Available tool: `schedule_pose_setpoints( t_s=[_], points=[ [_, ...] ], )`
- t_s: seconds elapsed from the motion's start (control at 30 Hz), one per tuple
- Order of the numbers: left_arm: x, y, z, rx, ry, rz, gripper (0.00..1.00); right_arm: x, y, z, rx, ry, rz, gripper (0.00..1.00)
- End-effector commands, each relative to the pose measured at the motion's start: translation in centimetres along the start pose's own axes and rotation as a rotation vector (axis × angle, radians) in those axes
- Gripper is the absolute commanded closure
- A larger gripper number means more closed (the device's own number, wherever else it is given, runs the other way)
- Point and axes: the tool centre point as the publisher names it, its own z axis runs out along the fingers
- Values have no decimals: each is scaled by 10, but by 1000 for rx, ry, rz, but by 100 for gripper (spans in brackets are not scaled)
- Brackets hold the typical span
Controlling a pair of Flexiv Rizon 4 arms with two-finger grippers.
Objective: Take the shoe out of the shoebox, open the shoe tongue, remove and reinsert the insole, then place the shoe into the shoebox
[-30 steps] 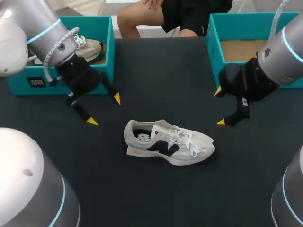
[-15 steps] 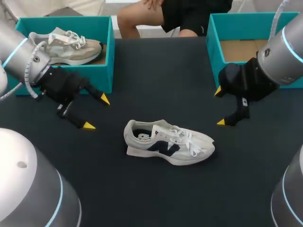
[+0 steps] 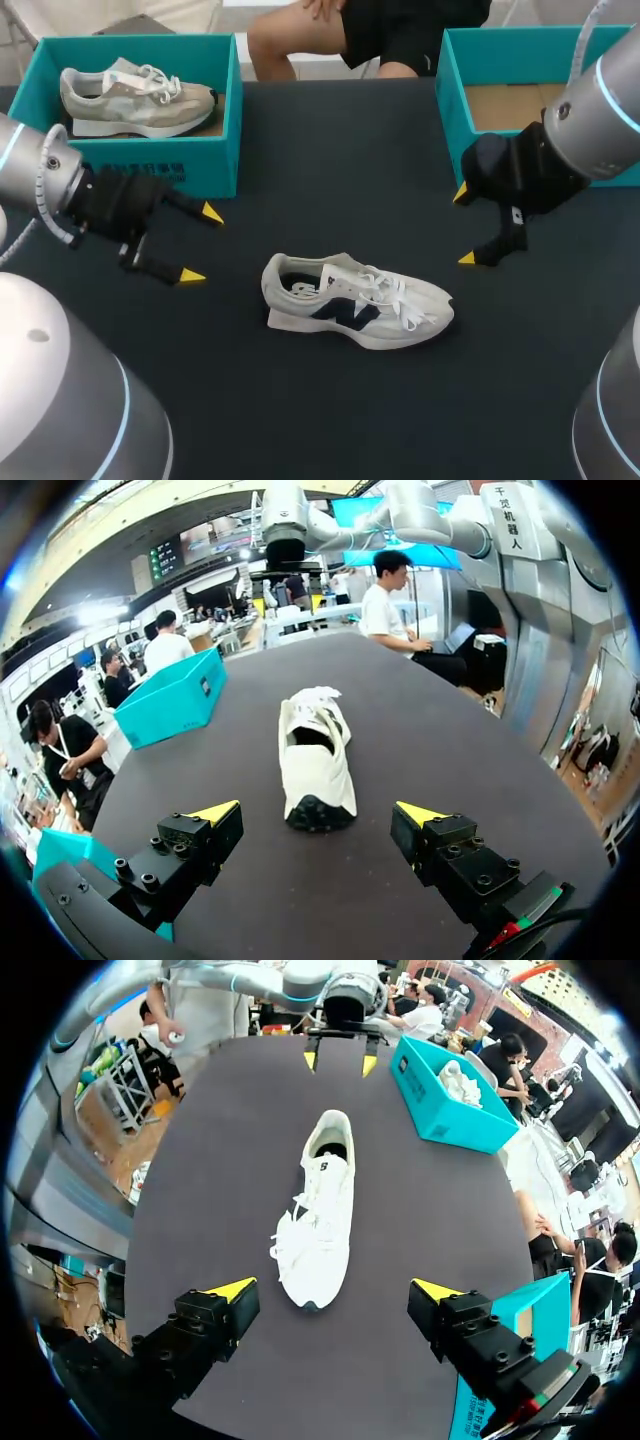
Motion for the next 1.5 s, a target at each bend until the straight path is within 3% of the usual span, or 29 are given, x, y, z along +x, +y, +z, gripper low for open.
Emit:
schedule_pose_setpoints(
  t_s=[0.03,0.37,0.5,0.83,1.07,1.5],
  points=[
    [4,5,7,-8,-43,-15,0,1,0,1,2,-1,0,0],
    [0,36,43,112,-5,-28,0,1,0,1,2,-1,0,0],
    [-1,45,58,110,3,-43,0,1,0,1,2,-1,0,0],
    [3,35,85,148,-7,-107,0,1,0,1,2,-1,0,0],
    [0,33,105,107,10,-142,0,1,0,1,2,-1,0,0],
    [5,29,127,123,22,-158,0,1,0,1,2,-1,0,0]
  ],
)
